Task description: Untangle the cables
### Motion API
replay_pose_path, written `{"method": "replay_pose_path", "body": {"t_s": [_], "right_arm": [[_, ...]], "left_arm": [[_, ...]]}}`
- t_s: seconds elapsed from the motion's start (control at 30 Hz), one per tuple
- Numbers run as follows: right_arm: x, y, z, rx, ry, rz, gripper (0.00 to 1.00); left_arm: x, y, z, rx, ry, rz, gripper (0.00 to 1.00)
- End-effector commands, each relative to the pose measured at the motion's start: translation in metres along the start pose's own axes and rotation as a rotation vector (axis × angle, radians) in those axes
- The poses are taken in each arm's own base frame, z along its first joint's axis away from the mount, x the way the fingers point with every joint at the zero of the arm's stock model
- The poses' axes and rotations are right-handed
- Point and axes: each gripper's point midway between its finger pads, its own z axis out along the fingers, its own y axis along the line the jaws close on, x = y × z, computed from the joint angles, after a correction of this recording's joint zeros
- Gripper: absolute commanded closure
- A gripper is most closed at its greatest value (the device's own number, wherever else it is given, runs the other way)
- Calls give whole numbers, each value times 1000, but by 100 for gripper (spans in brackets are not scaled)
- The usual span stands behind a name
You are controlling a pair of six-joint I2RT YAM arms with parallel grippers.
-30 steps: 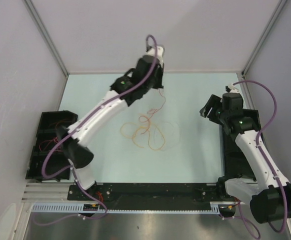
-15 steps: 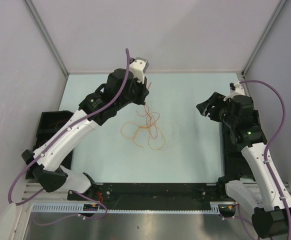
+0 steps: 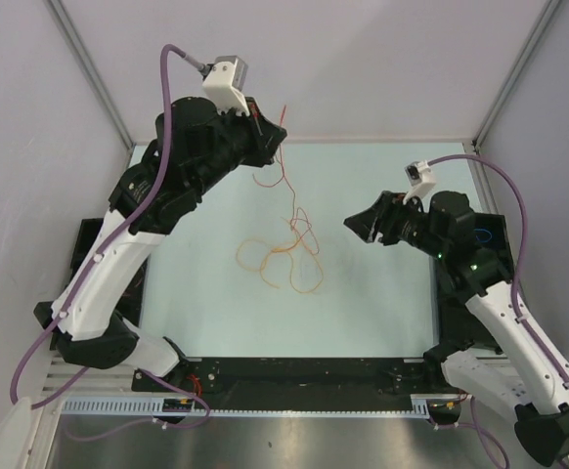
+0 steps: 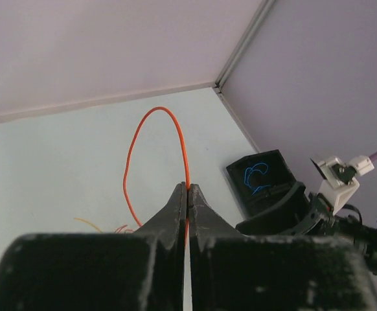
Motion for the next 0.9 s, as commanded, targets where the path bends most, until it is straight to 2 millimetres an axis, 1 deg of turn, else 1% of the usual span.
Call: {"method": "replay_pose_path", "body": {"t_s": [0.0, 0.07, 0.1, 0.2, 0.23, 0.3, 0.33, 0.43, 0.5, 0.53, 0.57, 0.67, 0.87], "right_arm": [[-6, 13, 10, -6, -42, -28, 33], [-2, 2, 18, 50, -32, 17, 34], [5, -5, 28, 72, 0, 35, 34], [15, -9, 43, 69, 44, 70, 34], [21, -13, 51, 73, 69, 81, 34], [25, -12, 58, 57, 87, 102, 34], [31, -14, 65, 57, 113, 113, 34], [38, -20, 78, 69, 132, 147, 34], [39, -21, 84, 70, 133, 168, 35], [44, -22, 89, 71, 147, 173, 36], [43, -22, 92, 66, 142, 173, 36], [49, -23, 102, 60, 153, 179, 38], [68, -29, 120, 67, 202, 194, 42]], "left_arm": [[-3, -5, 1, 5, -5, -68, 100], [-3, -8, 2, 17, -8, -71, 100], [-3, -8, 2, 20, -8, -70, 100], [-2, -7, 1, 20, -8, -67, 100], [2, -6, 2, 18, -3, -64, 100], [2, -5, 1, 16, -3, -63, 100], [5, -4, 3, 14, 1, -62, 100], [10, -3, 5, 14, 9, -57, 100], [10, -3, 5, 17, 6, -57, 100], [12, -2, 6, 15, 4, -57, 100], [14, -2, 7, 13, 10, -52, 100], [16, -3, 8, 21, 13, -45, 100], [17, -3, 9, 27, 15, -39, 100]]}}
